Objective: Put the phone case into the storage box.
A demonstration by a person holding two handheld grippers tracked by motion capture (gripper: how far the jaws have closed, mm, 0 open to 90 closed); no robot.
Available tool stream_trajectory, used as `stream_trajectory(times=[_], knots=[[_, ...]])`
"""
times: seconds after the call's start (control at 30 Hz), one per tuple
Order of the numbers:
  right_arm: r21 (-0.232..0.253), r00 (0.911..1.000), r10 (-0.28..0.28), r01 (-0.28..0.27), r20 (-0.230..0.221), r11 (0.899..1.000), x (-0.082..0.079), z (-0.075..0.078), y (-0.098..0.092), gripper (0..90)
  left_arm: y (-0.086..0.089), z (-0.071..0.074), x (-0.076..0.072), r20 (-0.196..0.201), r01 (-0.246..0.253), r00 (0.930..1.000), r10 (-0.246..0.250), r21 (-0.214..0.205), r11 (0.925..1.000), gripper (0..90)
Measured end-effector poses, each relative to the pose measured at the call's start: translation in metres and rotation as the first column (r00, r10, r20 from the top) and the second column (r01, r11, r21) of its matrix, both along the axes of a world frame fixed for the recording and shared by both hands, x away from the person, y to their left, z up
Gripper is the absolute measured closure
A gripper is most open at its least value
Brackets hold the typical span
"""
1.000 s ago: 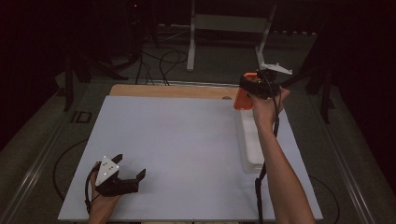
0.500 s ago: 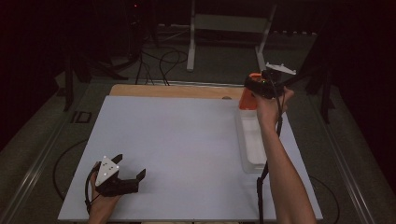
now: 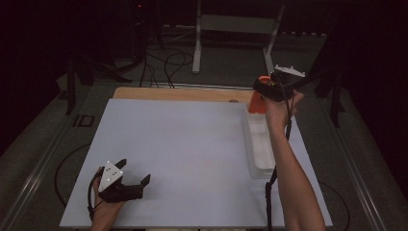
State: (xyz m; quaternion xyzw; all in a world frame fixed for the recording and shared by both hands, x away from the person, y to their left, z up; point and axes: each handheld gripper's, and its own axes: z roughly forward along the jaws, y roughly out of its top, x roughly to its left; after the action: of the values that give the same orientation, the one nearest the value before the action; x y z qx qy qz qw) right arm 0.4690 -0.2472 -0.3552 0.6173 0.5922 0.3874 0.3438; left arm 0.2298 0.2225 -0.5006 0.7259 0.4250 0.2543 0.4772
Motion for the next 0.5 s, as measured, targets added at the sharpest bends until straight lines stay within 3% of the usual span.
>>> stream_trajectory(times=[0.5], knots=[[0.0, 0.9999, -0.011, 0.011, -0.011, 1.0, 0.0073, -0.0071, -0.0038, 16.4, -0.0002, 0.0001, -0.0003, 0.0, -0.001, 1.0, 0.001, -0.002, 1.0, 0.2]])
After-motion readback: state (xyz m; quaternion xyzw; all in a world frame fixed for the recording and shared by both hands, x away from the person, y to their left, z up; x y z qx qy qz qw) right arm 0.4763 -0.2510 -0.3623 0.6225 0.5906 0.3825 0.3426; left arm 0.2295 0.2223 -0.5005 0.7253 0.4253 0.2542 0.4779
